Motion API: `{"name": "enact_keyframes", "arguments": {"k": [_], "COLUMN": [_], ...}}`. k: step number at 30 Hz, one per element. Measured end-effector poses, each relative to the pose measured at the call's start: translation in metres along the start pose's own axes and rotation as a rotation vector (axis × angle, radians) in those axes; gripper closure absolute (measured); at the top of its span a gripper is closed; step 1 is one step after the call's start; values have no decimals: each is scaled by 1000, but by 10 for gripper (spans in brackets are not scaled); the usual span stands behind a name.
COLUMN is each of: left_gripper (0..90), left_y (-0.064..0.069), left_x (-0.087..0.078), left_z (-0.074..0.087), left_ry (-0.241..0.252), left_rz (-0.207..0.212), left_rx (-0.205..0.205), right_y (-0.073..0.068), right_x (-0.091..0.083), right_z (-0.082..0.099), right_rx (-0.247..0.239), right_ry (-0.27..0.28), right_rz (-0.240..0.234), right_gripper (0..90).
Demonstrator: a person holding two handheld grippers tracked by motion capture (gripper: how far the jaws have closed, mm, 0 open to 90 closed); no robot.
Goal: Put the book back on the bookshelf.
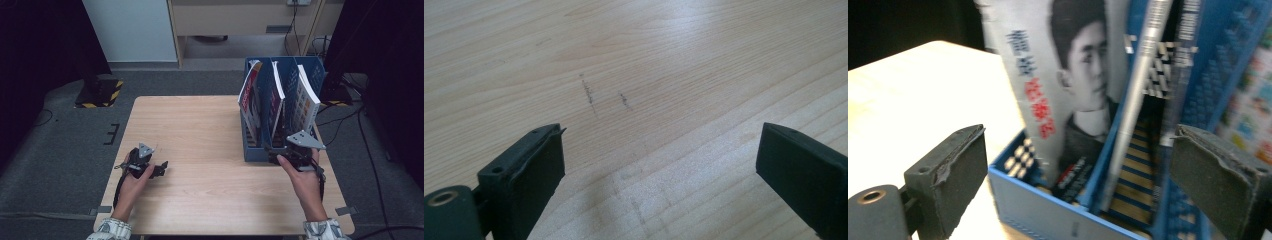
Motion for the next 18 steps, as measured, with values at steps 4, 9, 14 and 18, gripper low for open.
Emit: {"name": "enact_keyframes", "arguments": {"k": [4, 9, 14, 18], "left_gripper": [49, 48, 45, 45], "left_y": [0, 0, 2, 3], "left_x": [1, 2, 3, 3], "left_z": [2, 2, 2, 3], "left_ry": [-13, -15, -23, -25], "left_rz": [5, 1, 4, 10], "left_rx": [2, 7, 16, 15], "right_y": [-19, -41, -62, -76], "right_x": [4, 10, 18, 26], "right_z": [-2, -4, -1, 3], "right_rx": [-14, -35, -59, -75], "right_ry": [-9, -13, -40, -58], "right_rz": [-55, -113, -153, -187], "right_gripper": [86, 91, 105, 104]}}
Point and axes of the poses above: each handheld gripper's, and its own axes: x roughly forward along the jaws, z roughly out of its underside, y roughly to its right, the point moved 8 cm from there along x, roughly forward along the jaws, and after that the axes turned 5 degrees about y, right-handed, at the moved point
